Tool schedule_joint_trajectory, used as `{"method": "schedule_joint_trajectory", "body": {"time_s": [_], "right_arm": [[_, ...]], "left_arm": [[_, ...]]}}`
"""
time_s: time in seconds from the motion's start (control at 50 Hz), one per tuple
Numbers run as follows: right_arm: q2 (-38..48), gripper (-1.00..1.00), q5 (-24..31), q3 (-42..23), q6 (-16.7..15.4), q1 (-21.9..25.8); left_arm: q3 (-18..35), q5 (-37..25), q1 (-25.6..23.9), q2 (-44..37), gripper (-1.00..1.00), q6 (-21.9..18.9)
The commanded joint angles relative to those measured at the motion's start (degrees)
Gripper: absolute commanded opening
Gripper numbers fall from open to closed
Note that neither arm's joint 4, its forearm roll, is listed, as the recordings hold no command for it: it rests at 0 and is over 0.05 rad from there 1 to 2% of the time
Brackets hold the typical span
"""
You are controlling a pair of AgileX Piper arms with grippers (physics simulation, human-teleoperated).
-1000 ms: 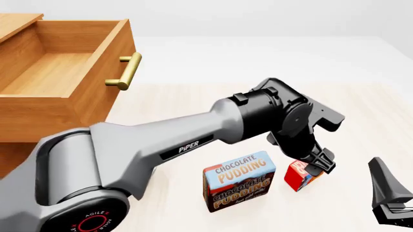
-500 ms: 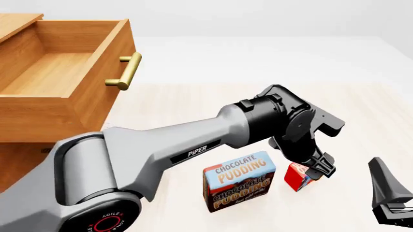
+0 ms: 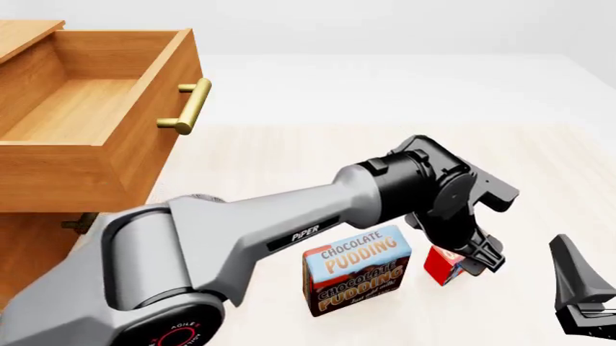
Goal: Put the butter at the back in the top drawer of the cabinet and close it.
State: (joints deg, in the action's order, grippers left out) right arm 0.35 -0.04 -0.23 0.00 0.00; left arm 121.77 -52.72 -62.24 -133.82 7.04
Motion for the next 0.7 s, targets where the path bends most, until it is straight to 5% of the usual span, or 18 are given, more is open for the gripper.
{"method": "schedule_joint_trajectory", "body": {"time_s": [0.02,0.7], "right_arm": [[0.0,1.00,0.0,0.0,0.0,0.0],[0.0,1.00,0.0,0.0,0.0,0.0]], "left_arm": [[0.6,-0.1,-0.3,-0.7,1.00,0.2],[4.0,-1.3,-0.2,-3.0,1.00,-0.5]]}}
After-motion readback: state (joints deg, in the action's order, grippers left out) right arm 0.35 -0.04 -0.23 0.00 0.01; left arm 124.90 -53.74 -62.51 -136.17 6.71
